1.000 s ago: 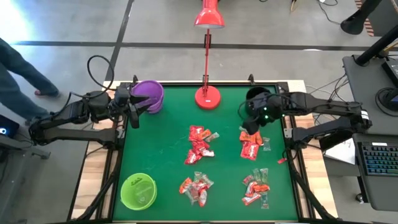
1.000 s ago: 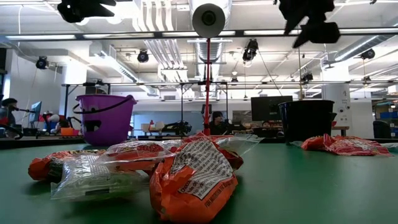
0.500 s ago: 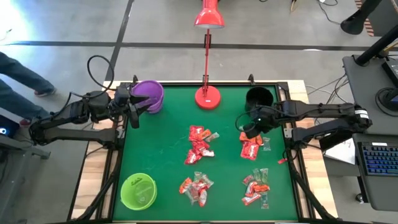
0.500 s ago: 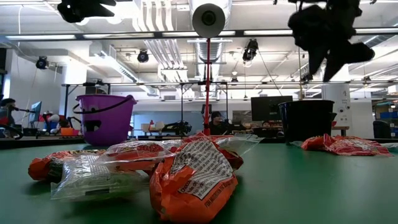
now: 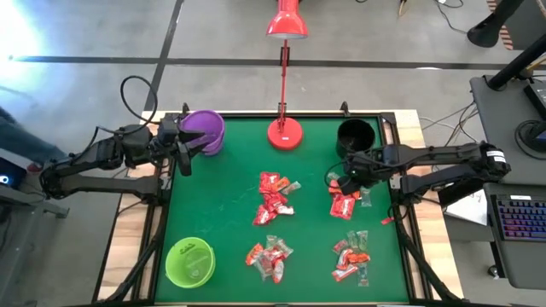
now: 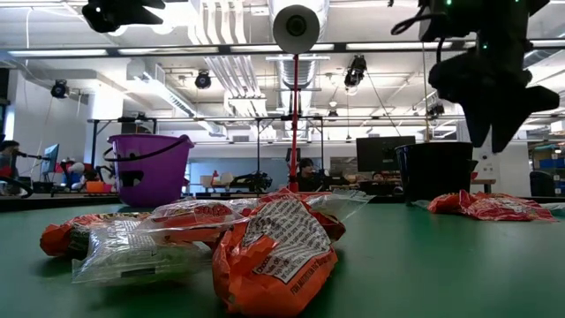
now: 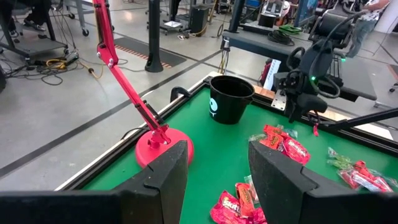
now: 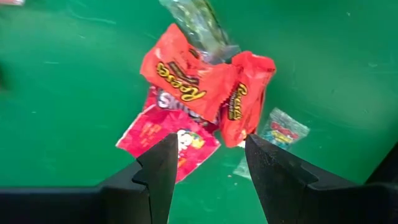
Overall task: Sort candy
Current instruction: Put the orange chocolate into the black bucket
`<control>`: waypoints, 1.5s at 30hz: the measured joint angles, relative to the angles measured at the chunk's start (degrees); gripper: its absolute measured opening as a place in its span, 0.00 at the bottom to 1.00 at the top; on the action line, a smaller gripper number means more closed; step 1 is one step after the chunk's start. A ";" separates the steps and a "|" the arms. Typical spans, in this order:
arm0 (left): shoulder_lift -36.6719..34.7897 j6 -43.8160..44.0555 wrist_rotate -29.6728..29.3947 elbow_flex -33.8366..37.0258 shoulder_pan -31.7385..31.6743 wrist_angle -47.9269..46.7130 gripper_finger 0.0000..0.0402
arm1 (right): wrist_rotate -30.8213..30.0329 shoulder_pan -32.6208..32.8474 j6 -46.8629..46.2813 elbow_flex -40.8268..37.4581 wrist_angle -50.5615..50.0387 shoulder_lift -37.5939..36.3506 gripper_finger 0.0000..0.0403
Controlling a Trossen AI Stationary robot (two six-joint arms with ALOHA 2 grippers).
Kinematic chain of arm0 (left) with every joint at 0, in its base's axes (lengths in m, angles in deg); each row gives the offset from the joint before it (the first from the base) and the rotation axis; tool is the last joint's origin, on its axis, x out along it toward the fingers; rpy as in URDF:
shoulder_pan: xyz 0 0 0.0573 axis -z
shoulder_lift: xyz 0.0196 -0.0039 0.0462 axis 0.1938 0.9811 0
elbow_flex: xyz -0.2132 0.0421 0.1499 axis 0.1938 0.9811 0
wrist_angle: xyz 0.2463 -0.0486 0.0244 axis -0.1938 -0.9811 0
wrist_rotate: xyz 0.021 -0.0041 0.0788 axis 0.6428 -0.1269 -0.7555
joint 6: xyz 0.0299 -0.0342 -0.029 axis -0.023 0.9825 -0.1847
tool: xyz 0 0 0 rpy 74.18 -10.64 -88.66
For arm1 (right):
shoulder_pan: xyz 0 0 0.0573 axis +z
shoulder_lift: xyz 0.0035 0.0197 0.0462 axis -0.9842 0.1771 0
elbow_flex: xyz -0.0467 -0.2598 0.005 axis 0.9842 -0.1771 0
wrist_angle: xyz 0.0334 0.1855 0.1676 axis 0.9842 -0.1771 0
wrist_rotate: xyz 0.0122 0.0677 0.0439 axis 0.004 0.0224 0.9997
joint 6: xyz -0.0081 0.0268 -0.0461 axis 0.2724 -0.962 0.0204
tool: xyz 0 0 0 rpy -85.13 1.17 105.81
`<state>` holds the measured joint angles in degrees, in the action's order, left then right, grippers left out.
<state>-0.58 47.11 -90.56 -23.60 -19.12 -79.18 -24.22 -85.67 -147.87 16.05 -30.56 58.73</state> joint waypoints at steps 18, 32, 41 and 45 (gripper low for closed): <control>0.00 0.02 0.00 0.00 0.00 0.00 0.38 | -1.77 0.00 -1.01 -8.27 6.93 0.00 0.45; 0.00 0.02 0.00 0.01 0.00 0.01 0.38 | -3.46 -0.02 -1.33 -13.57 11.17 0.28 0.45; 0.00 0.02 0.00 0.00 0.00 0.00 0.38 | -3.48 -0.02 -2.98 -16.64 16.43 0.28 0.44; 0.00 0.02 0.00 0.00 -0.01 0.00 0.38 | -3.48 -0.04 -3.89 -17.40 16.57 0.28 0.39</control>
<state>-0.58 47.13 -90.56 -23.60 -19.13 -79.18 -27.70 -85.71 -151.76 -1.34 -13.99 59.02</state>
